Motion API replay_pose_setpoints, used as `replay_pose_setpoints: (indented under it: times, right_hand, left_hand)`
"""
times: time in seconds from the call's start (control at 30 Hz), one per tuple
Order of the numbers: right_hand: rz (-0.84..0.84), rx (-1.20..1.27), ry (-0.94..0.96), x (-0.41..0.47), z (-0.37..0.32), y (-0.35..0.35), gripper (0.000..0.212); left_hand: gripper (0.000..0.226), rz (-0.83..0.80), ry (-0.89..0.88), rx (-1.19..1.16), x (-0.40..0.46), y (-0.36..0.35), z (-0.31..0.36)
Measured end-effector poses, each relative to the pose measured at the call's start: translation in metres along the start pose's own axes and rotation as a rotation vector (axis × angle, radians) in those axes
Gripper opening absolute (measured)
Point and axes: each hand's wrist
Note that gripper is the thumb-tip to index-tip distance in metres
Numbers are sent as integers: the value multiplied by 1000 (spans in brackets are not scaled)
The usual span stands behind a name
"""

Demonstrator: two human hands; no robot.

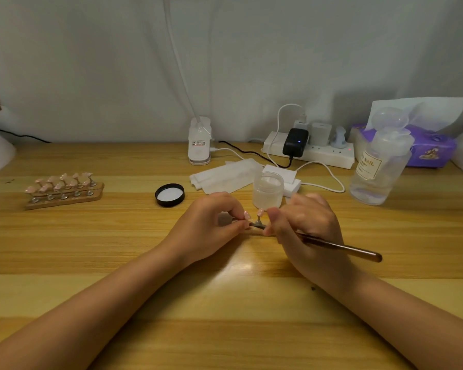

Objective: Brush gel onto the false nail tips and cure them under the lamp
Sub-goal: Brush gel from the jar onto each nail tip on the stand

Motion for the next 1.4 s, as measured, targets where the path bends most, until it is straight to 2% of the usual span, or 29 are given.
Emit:
replay_pose_setpoints:
  times: [0.17, 0.3, 0.5, 0.6, 0.73, 0.9, 1.07, 1.2, 1.4]
  right_hand:
    - [-46, -73, 8, 2, 0, -1, 44]
    - [-35, 35, -42, -1, 0, 1, 52]
    - [-69, -20, -18, 2, -1, 0, 51]
    - [-40, 37, -32, 1, -1, 1, 55]
    - [-79, -25, -37, 2, -1, 0, 54]
    - [-81, 116, -127, 1, -2, 3, 56]
    - [-106, 62, -140, 3, -2, 1, 54]
    - [-102, 139, -221, 0, -3, 3, 60]
    - [-134, 125, -210, 1, -4, 5, 53]
  left_hand:
    - [18, 0, 17, 4, 0, 0, 0]
    - [26, 10, 16, -8, 1, 0, 0]
    - [29, 21, 24, -3, 1, 0, -1]
    - [25, 25, 32, -18, 1, 0, -1]
    - [14, 17, 59, -29, 1, -1, -2]
    - [27, 23, 59, -45, 1, 0, -1]
    - [24, 18, 80, -54, 1, 0, 0]
    - [25, 5, 90, -68, 1, 0, 0]
    - [23, 23, 52, -80, 0, -1, -1]
Point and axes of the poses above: each hand's wrist, its own x-axis towards the middle knuckle, its own y-axis out of the back of the hand, z = x × y, and after that the axes turned 13 degrees about -x, right-handed
